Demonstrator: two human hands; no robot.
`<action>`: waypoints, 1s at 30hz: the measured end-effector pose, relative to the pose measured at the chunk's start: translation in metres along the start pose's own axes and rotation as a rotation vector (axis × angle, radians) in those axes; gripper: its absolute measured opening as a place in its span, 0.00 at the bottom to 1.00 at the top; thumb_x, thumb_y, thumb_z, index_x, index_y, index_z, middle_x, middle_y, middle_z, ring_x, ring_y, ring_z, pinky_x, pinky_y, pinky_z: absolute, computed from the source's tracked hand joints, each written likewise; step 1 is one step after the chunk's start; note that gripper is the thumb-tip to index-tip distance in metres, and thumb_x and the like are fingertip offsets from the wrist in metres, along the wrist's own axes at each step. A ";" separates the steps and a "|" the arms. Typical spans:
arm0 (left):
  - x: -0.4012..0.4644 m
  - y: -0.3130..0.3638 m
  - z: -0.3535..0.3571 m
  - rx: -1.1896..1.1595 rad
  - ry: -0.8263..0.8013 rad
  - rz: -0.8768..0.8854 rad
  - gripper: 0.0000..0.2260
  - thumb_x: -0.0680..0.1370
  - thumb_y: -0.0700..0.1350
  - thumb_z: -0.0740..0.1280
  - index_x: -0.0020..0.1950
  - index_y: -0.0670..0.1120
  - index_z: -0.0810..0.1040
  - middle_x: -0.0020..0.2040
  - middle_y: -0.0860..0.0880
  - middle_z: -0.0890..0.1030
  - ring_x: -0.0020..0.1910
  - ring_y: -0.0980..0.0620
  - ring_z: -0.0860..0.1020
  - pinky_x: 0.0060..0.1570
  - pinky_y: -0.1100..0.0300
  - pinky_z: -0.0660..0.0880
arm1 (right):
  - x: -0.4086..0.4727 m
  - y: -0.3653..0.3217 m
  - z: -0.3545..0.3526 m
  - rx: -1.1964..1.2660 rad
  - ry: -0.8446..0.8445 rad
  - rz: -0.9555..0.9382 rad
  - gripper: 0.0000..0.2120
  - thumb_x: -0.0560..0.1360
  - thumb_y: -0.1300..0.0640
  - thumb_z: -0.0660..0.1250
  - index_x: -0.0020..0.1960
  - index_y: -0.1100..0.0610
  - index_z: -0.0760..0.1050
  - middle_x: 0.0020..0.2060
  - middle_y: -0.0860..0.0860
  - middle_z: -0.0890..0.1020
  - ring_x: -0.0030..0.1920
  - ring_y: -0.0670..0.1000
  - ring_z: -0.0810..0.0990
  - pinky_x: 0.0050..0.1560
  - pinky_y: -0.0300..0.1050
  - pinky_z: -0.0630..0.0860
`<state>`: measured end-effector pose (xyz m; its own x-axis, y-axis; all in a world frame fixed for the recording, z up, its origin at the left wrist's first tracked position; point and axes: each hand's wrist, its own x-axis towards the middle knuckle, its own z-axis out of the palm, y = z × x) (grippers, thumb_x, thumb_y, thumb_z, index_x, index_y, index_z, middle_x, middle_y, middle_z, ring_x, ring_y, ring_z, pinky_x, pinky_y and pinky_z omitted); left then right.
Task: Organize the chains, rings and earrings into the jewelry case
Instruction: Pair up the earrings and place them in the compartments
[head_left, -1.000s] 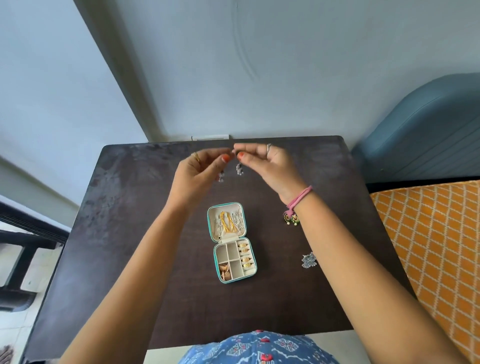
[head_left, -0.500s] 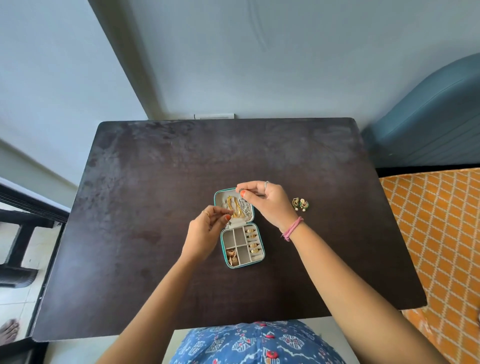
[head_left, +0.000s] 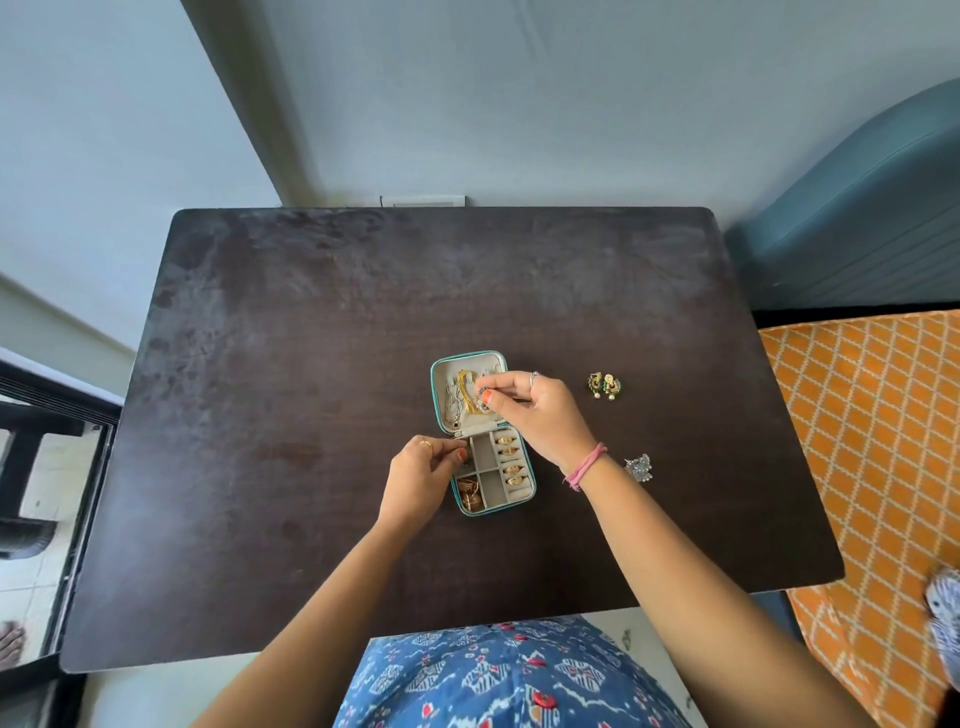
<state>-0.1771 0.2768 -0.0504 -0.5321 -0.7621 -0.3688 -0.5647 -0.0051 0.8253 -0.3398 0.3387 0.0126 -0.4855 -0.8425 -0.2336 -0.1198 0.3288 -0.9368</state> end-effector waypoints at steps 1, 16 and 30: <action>0.000 -0.001 0.000 0.006 -0.004 0.003 0.08 0.78 0.43 0.68 0.55 0.47 0.83 0.50 0.50 0.79 0.50 0.55 0.79 0.54 0.58 0.77 | -0.001 0.001 0.002 -0.008 -0.003 0.006 0.09 0.74 0.60 0.69 0.53 0.53 0.82 0.49 0.45 0.84 0.52 0.43 0.82 0.55 0.43 0.79; -0.002 -0.038 -0.029 -0.106 0.166 -0.185 0.08 0.79 0.42 0.63 0.51 0.54 0.78 0.49 0.49 0.81 0.48 0.53 0.79 0.50 0.58 0.75 | -0.028 0.017 0.036 -0.382 -0.069 0.041 0.06 0.76 0.55 0.67 0.50 0.55 0.81 0.47 0.47 0.85 0.48 0.43 0.82 0.48 0.30 0.76; -0.006 -0.035 -0.033 -0.195 0.171 -0.250 0.08 0.80 0.40 0.62 0.54 0.49 0.80 0.43 0.52 0.81 0.42 0.57 0.77 0.40 0.65 0.71 | -0.020 0.043 0.044 -0.597 -0.024 0.050 0.11 0.77 0.54 0.65 0.57 0.48 0.81 0.56 0.47 0.80 0.56 0.50 0.77 0.57 0.54 0.75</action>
<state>-0.1333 0.2605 -0.0625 -0.2697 -0.8190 -0.5065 -0.5246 -0.3161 0.7905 -0.2967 0.3509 -0.0341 -0.4846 -0.8267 -0.2858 -0.5667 0.5456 -0.6174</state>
